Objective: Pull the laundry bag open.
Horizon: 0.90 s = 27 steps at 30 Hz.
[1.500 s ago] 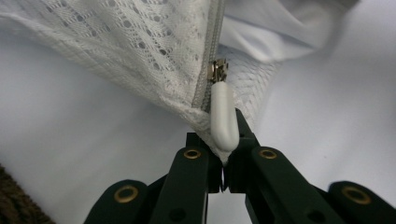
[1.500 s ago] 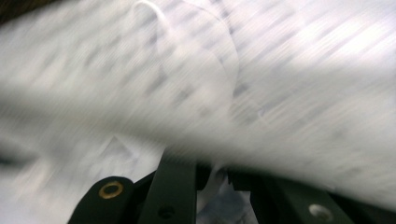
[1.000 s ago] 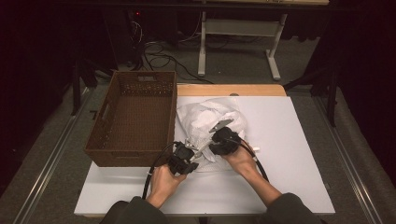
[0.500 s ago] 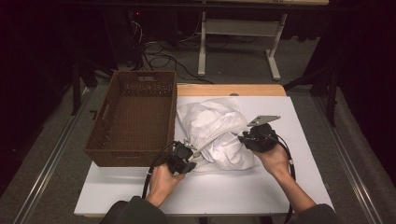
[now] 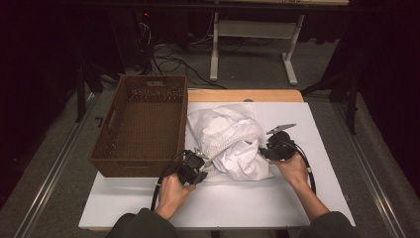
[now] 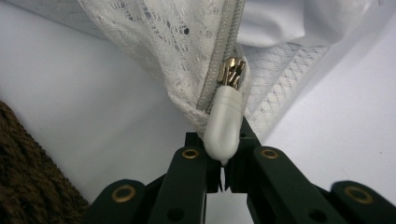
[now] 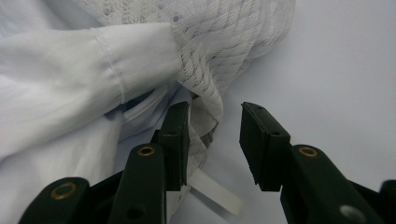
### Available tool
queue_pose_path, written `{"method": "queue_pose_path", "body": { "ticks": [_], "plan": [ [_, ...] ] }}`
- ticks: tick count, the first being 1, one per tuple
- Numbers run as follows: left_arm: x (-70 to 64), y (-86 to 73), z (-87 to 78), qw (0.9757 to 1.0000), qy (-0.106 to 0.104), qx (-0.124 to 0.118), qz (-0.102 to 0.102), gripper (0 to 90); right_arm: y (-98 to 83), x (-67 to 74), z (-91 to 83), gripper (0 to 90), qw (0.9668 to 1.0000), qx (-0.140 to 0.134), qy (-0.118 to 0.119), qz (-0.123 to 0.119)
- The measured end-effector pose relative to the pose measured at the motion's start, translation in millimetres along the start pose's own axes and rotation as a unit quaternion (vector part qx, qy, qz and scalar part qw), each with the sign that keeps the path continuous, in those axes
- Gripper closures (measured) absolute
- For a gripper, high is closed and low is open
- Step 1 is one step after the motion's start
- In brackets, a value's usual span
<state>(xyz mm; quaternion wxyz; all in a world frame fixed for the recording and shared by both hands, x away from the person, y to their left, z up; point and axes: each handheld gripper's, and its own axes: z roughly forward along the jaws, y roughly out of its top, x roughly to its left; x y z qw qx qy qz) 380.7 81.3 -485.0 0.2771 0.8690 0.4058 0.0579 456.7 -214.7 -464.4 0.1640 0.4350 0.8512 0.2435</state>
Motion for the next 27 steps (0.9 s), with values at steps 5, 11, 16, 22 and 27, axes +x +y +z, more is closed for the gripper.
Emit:
{"method": "queue_pose_path", "body": {
  "ticks": [5, 11, 16, 22, 27],
  "plan": [
    [1.6, 0.2, 2.1, 1.0000, 0.000, -0.003, -0.001, 84.7, 4.0, 0.7, 15.3, 63.6, 0.9999, -0.003, 0.000, 0.016],
    [2.9, 0.4, 0.6, 0.9999, -0.002, -0.014, -0.003, 84.7, 2.3, 0.9, 11.8, 87.7, 1.0000, -0.006, -0.005, -0.001],
    [0.3, 1.2, 0.9, 0.9998, -0.003, -0.021, 0.000, 85.1, -6.0, -3.8, -15.4, 88.1, 0.9993, -0.013, -0.031, -0.019],
    [0.7, 3.5, 6.5, 0.9998, -0.003, -0.018, -0.001, 83.6, -24.3, -11.1, -28.4, 87.7, 0.9993, -0.004, -0.033, -0.019],
    [-1.7, 7.2, 2.4, 0.9996, -0.005, -0.029, -0.001, 73.8, -30.3, -2.9, -35.9, 73.8, 0.9997, -0.016, -0.010, -0.017]
  ]
}}
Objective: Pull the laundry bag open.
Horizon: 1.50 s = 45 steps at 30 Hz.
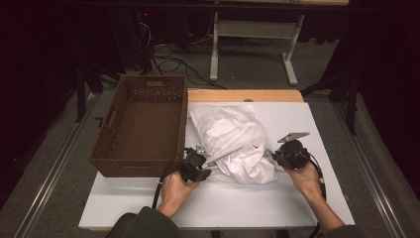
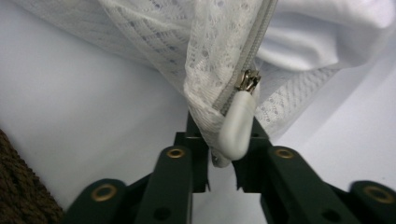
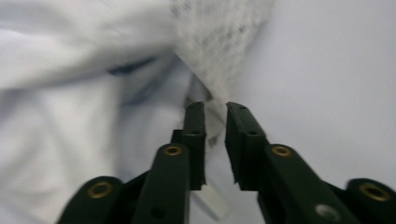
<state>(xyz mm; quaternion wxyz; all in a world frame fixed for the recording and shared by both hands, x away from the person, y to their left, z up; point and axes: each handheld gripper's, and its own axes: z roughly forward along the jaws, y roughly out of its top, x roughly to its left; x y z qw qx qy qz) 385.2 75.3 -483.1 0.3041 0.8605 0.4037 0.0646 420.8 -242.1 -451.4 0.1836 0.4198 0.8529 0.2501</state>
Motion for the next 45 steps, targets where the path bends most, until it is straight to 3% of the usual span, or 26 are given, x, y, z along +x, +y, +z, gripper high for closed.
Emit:
{"method": "queue_pose_path", "body": {
  "ticks": [3, 8, 11, 13, 15, 22, 25, 29, 33, 36, 38, 41, 45],
  "plan": [
    [-4.6, 2.5, -6.9, 0.9999, 0.005, -0.012, 0.004, 64.0, 3.3, 10.5, -12.8, 70.8, 0.9991, -0.030, 0.021, -0.020],
    [-5.5, 3.5, -10.8, 0.9995, 0.014, -0.027, 0.001, 57.5, 12.9, 29.1, -16.1, 65.6, 0.9968, -0.035, 0.051, -0.051],
    [-5.3, 3.7, -11.3, 0.9993, 0.013, -0.035, 0.004, 63.7, 20.1, 37.1, -6.5, 64.4, 0.9958, -0.028, 0.061, -0.062],
    [-6.6, 3.1, -13.5, 0.9982, 0.014, -0.058, 0.011, 73.6, 24.2, 42.0, 1.5, 63.9, 0.9955, -0.019, 0.066, -0.065],
    [-7.7, 4.5, -14.4, 0.9982, 0.007, -0.058, 0.015, 77.7, 28.3, 47.8, 8.4, 62.4, 0.9951, -0.011, 0.074, -0.066],
    [-11.8, 4.9, -18.2, 0.9981, 0.001, -0.056, 0.025, 80.1, 47.5, 71.8, 27.6, 58.1, 0.9925, -0.009, 0.079, -0.093],
    [-13.5, 4.0, -19.0, 0.9982, -0.002, -0.053, 0.027, 80.2, 55.2, 80.0, 37.3, 61.7, 0.9930, -0.002, 0.056, -0.104],
    [-14.9, 2.2, -22.4, 0.9981, -0.001, -0.052, 0.033, 80.3, 66.0, 82.3, 49.8, 63.1, 0.9953, 0.007, 0.033, -0.090],
    [-14.4, -1.5, -26.4, 0.9981, -0.006, -0.053, 0.030, 80.3, 74.5, 79.6, 66.0, 58.0, 0.9957, 0.012, 0.000, -0.091],
    [-13.8, -4.3, -25.8, 0.9985, -0.005, -0.048, 0.028, 80.4, 74.2, 73.2, 76.3, 57.0, 0.9973, 0.011, 0.006, -0.072],
    [-12.8, -4.7, -24.1, 0.9986, -0.008, -0.045, 0.025, 80.3, 74.2, 71.6, 75.3, 56.2, 0.9979, 0.011, 0.012, -0.062],
    [-10.4, -5.0, -21.4, 0.9989, -0.007, -0.041, 0.024, 80.2, 73.3, 72.6, 66.5, 51.9, 0.9976, 0.014, 0.007, -0.068],
    [-6.5, -6.2, -19.9, 0.9991, -0.010, -0.041, 0.011, 80.2, 64.9, 67.9, 43.2, 45.4, 0.9968, -0.002, 0.035, -0.072]
  ]
}}
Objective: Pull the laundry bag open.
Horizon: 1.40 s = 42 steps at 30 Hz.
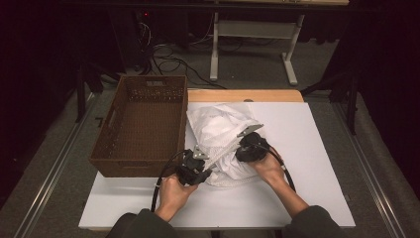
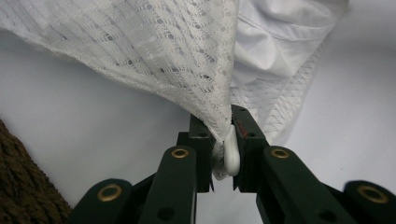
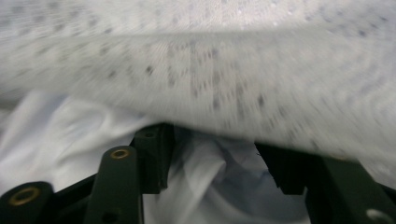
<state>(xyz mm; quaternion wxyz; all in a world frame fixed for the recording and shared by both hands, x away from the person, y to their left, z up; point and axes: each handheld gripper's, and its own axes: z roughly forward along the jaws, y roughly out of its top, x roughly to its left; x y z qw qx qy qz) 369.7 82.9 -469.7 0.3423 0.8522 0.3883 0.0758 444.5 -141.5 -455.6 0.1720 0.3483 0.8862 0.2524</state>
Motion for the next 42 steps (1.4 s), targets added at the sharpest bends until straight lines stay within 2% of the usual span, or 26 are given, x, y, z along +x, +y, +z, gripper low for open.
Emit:
{"method": "queue_pose_path", "body": {
  "ticks": [4, 6, 9, 11, 14, 18, 21, 25, 28, 32, 34, 38, 40, 42],
  "plan": [
    [2.2, 0.0, 3.0, 0.9999, -0.009, 0.000, -0.009, 80.1, -9.9, -1.9, -22.3, 41.8, 0.9993, -0.011, 0.035, 0.003],
    [2.2, -0.1, 5.2, 0.9999, -0.013, 0.004, -0.008, 80.1, -14.3, -0.2, -32.1, 41.3, 0.9986, -0.020, 0.049, -0.008],
    [1.8, 0.3, 9.5, 0.9998, -0.015, 0.009, -0.009, 80.0, -18.1, 8.0, -39.2, 39.7, 0.9976, -0.018, 0.060, -0.028],
    [1.9, 0.4, 9.4, 0.9998, -0.014, 0.009, -0.008, 80.0, -19.7, 15.7, -35.6, 38.2, 0.9968, -0.010, 0.065, -0.046],
    [2.3, 0.4, 6.5, 0.9999, -0.013, 0.007, -0.008, 80.1, -20.5, 28.2, -18.7, 37.2, 0.9953, 0.004, 0.069, -0.067],
    [1.3, 0.0, 3.9, 0.9998, -0.017, 0.004, -0.008, 80.2, -14.0, 43.4, -0.7, 37.4, 0.9944, 0.015, 0.057, -0.088],
    [1.5, 0.1, 2.5, 0.9998, -0.016, 0.002, -0.006, 80.2, -5.9, 46.0, 5.0, 43.1, 0.9950, 0.010, 0.047, -0.087],
    [3.2, 0.3, 0.1, 0.9999, -0.015, -0.002, -0.009, 80.3, 4.4, 48.0, 16.6, 62.1, 0.9947, 0.017, 0.016, -0.100],
    [3.6, 0.2, -2.7, 0.9998, -0.013, -0.004, -0.011, 80.4, 11.6, 41.6, 25.7, 75.5, 0.9958, 0.025, 0.010, -0.088],
    [3.2, 0.1, -5.8, 0.9998, -0.015, -0.006, -0.009, 80.7, 20.1, 32.9, 37.0, 80.0, 0.9976, 0.025, -0.012, -0.063],
    [4.4, 0.0, -6.1, 0.9998, -0.014, -0.006, -0.010, 80.6, 23.7, 28.2, 42.8, 80.1, 0.9985, 0.023, -0.022, -0.044],
    [6.5, -0.3, -3.8, 0.9999, -0.007, -0.003, -0.009, 80.6, 29.8, 21.1, 48.8, 79.6, 0.9985, 0.028, -0.038, -0.029],
    [8.3, -0.6, -3.5, 1.0000, -0.004, -0.003, -0.007, 80.6, 28.7, 20.7, 47.5, 76.0, 0.9989, 0.024, -0.030, -0.028],
    [9.2, -0.3, -3.4, 0.9999, -0.002, -0.007, -0.009, 80.5, 26.2, 20.3, 42.5, 67.3, 0.9994, 0.017, -0.014, -0.026]
  ]
}}
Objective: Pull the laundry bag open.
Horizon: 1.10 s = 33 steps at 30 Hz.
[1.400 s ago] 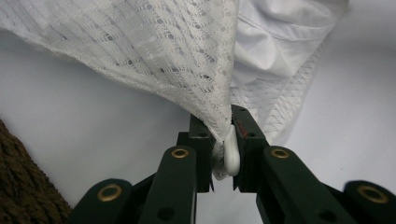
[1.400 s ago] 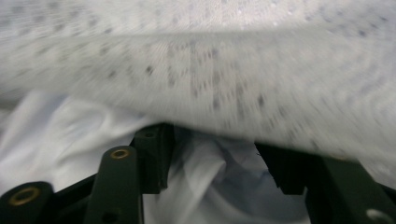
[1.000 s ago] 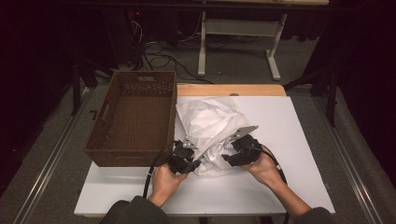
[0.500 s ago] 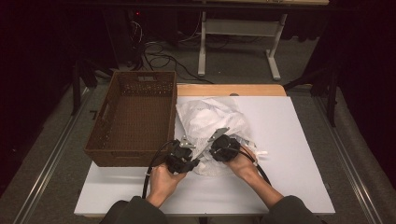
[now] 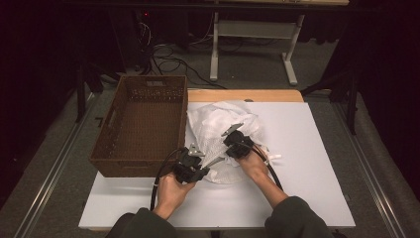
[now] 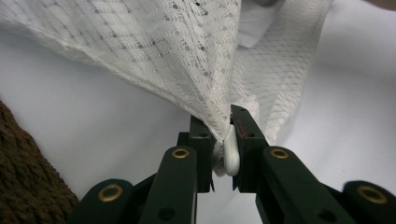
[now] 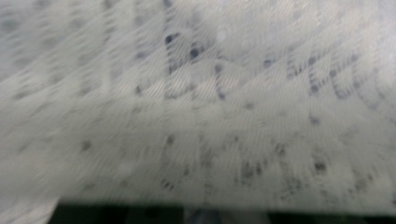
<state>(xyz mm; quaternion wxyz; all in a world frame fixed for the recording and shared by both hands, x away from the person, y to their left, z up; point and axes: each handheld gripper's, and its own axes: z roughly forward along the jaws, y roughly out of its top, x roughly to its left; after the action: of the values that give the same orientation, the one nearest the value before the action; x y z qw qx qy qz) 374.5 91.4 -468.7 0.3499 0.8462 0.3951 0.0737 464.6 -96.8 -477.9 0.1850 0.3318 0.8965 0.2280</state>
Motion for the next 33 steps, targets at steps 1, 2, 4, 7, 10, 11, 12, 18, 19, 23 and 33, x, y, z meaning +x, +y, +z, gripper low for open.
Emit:
{"method": "queue_pose_path", "body": {
  "ticks": [1, 2, 4, 7, 10, 11, 12, 18, 19, 23, 33],
  "plan": [
    [1.1, 0.3, -0.1, 1.0000, -0.001, 0.001, 0.000, 80.4, -1.0, 0.4, -4.7, 64.4, 0.9999, 0.001, 0.010, 0.004],
    [1.7, 0.5, 0.5, 1.0000, 0.000, 0.000, -0.003, 80.4, -1.9, 1.7, -10.2, 62.2, 0.9999, 0.001, 0.013, 0.000],
    [2.3, 0.7, 1.2, 1.0000, -0.001, 0.005, 0.000, 80.4, -4.9, 4.5, -21.3, 59.2, 0.9997, -0.008, 0.021, -0.009],
    [0.3, 0.9, 1.9, 1.0000, 0.000, 0.003, -0.001, 80.3, -11.7, 5.9, -36.2, 55.9, 0.9993, -0.015, 0.031, -0.013],
    [0.3, 0.7, 1.7, 1.0000, -0.001, 0.003, -0.001, 80.3, -20.0, 5.3, -44.7, 52.9, 0.9990, -0.018, 0.039, -0.012],
    [0.6, 0.7, 1.6, 1.0000, -0.001, 0.002, -0.001, 80.3, -23.2, 5.0, -46.8, 51.9, 0.9990, -0.017, 0.041, -0.012],
    [1.0, 0.8, 1.3, 1.0000, -0.001, 0.003, 0.000, 80.2, -26.2, 4.5, -48.0, 51.2, 0.9988, -0.015, 0.042, -0.018],
    [-0.7, 2.3, -3.0, 0.9999, -0.003, -0.009, 0.004, 80.1, -28.6, 7.9, -33.9, 73.7, 0.9982, 0.024, 0.037, -0.039],
    [-0.6, 2.3, -2.8, 1.0000, -0.005, -0.007, 0.003, 80.1, -25.5, 8.3, -29.8, 81.5, 0.9982, 0.021, 0.035, -0.044],
    [-1.2, 2.3, -0.8, 0.9999, -0.012, -0.001, 0.001, 80.4, -10.6, 7.6, -18.6, 86.9, 0.9991, 0.002, 0.030, -0.029],
    [1.4, 1.3, 1.8, 0.9999, -0.005, 0.008, 0.008, 80.2, -5.9, 4.1, -8.8, 67.5, 0.9985, 0.008, 0.054, 0.007]
  ]
}}
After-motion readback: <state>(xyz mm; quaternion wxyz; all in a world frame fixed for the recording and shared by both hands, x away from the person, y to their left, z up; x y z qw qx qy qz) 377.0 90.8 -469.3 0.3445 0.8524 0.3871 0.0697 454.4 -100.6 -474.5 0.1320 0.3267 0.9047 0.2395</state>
